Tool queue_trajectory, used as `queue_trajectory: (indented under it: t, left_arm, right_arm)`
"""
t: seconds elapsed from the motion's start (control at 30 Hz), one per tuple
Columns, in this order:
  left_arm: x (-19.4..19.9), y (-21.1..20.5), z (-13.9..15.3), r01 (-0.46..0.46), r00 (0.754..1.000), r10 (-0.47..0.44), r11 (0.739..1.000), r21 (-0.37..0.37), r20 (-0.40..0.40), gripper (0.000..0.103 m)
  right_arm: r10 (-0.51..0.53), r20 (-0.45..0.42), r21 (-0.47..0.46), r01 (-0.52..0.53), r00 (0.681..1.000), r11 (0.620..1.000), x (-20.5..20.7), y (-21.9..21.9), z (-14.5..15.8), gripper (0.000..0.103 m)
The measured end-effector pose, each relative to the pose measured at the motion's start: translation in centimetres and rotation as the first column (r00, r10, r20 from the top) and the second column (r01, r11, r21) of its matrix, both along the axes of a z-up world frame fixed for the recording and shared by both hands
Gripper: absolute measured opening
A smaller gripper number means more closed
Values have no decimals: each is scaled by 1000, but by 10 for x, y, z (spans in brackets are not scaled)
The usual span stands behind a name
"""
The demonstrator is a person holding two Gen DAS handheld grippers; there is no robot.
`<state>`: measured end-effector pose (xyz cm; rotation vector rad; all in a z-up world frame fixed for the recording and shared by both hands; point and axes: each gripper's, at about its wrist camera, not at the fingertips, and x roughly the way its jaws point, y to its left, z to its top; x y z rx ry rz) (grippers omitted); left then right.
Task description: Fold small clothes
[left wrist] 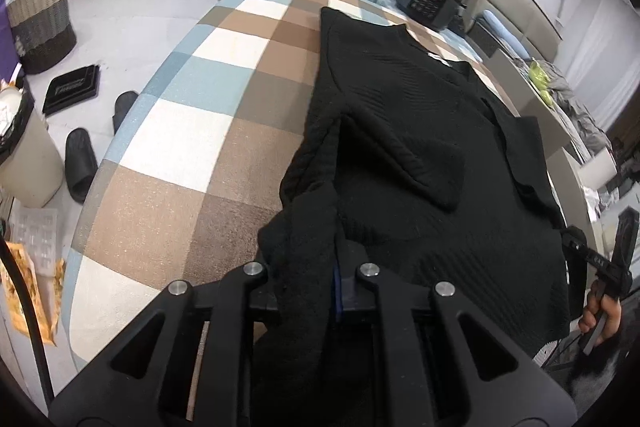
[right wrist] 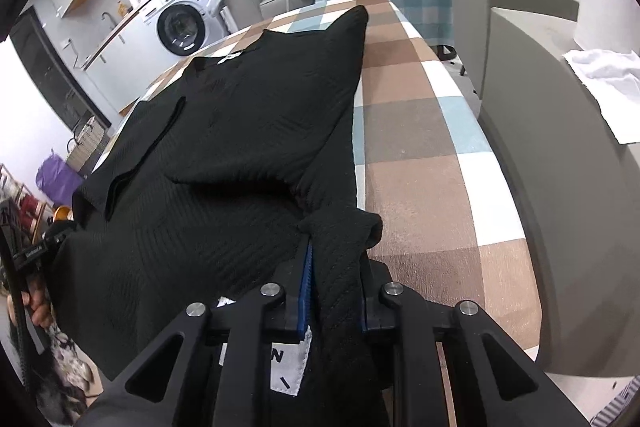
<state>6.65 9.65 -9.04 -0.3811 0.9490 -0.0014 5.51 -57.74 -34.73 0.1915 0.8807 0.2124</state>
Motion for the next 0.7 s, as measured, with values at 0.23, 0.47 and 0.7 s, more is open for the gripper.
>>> queue_trajectory:
  t: [0.23,0.47,0.7]
  left_arm:
    - [-30,17,21,-76,996,75,997,18,42,62]
    - [-76,27,16,-70,998,70,997,10,6,63]
    - [-97,5,13,1,1000,-1,1000,1,9,63]
  right_arm:
    - [-4,43,87,0,999,996,-36,-19,17,47]
    - [-48,33,148,42,998,988,-76,-40,8,56]
    - [18,2,152,-18,1000,988,-75,-30,1,56]
